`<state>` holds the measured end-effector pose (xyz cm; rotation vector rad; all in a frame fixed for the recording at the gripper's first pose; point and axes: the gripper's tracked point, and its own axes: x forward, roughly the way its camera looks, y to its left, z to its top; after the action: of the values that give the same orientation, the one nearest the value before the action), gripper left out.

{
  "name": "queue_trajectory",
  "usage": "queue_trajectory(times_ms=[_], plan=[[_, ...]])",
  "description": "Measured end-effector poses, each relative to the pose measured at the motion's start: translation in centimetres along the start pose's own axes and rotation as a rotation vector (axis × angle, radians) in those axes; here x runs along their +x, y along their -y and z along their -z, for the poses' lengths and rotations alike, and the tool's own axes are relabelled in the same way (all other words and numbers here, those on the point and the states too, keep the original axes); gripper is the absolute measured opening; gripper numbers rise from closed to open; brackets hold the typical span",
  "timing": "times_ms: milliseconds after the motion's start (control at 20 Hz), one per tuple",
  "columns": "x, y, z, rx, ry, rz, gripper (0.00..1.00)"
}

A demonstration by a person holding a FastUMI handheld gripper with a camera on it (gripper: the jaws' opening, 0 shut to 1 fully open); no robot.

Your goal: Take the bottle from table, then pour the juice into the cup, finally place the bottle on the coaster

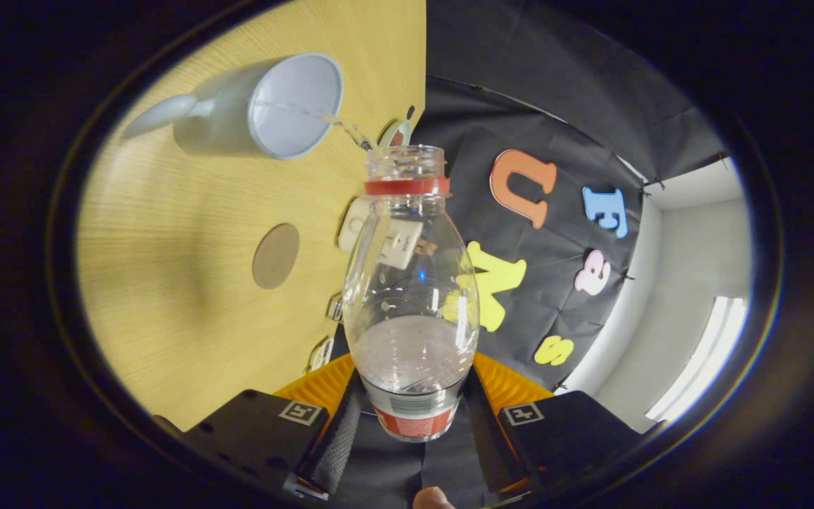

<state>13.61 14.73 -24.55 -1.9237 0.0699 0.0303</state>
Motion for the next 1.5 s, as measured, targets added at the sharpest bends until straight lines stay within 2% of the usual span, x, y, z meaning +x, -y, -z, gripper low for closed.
queue_trajectory(times_ms=[1500], plan=[[-0.2,2.6,-0.5,-0.108,0.010,0.051,0.78]])
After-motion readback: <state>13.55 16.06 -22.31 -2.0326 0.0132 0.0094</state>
